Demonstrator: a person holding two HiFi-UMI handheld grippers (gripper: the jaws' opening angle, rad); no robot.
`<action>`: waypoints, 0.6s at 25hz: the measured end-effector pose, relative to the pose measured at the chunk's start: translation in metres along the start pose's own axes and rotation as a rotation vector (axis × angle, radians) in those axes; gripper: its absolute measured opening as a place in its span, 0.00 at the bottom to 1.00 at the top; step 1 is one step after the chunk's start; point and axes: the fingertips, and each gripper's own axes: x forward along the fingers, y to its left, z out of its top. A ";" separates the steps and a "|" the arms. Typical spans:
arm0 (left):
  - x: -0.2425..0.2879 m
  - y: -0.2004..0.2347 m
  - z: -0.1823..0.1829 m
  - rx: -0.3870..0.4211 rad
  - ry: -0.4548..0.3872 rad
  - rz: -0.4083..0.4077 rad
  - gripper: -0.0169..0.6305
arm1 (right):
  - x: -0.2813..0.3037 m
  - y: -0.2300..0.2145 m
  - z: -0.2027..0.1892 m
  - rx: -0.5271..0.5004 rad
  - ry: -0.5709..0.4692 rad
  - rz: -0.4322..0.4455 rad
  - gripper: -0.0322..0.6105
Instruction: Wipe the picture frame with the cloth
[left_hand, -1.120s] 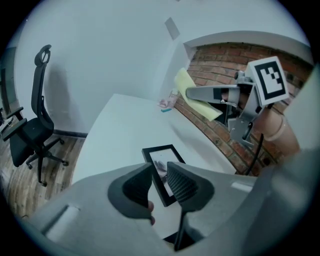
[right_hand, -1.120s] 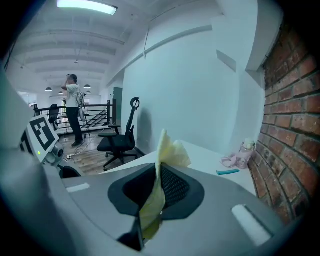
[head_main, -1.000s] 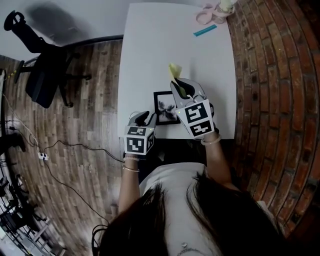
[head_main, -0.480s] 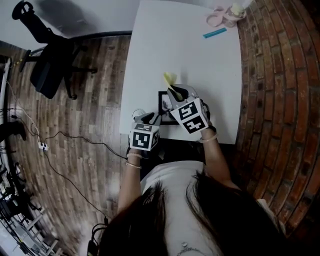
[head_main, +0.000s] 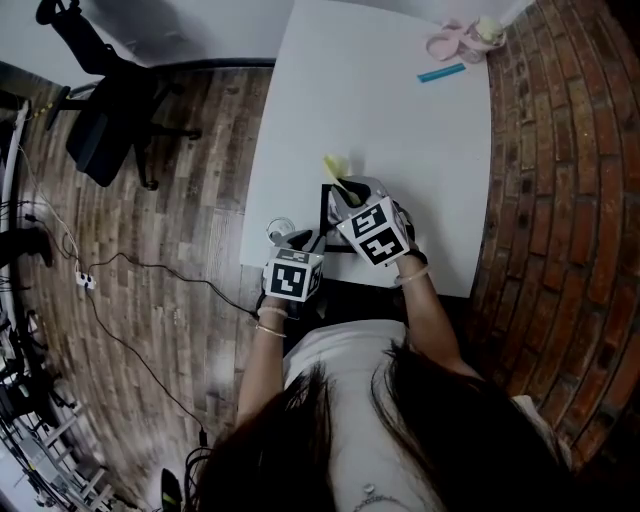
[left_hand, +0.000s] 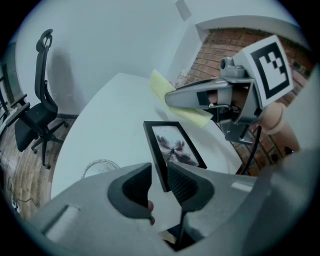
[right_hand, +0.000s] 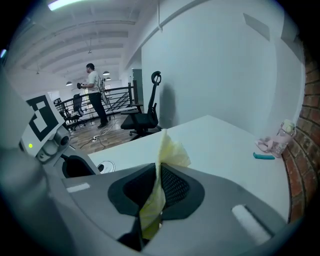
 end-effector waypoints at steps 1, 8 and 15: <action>0.001 0.000 -0.001 -0.003 0.003 0.001 0.19 | 0.002 0.001 -0.002 0.000 0.006 0.006 0.11; 0.009 0.003 -0.011 -0.045 0.019 -0.009 0.19 | 0.017 0.011 -0.013 -0.001 0.044 0.050 0.11; 0.011 0.003 -0.010 -0.106 0.013 -0.047 0.20 | 0.030 0.022 -0.017 0.000 0.076 0.099 0.11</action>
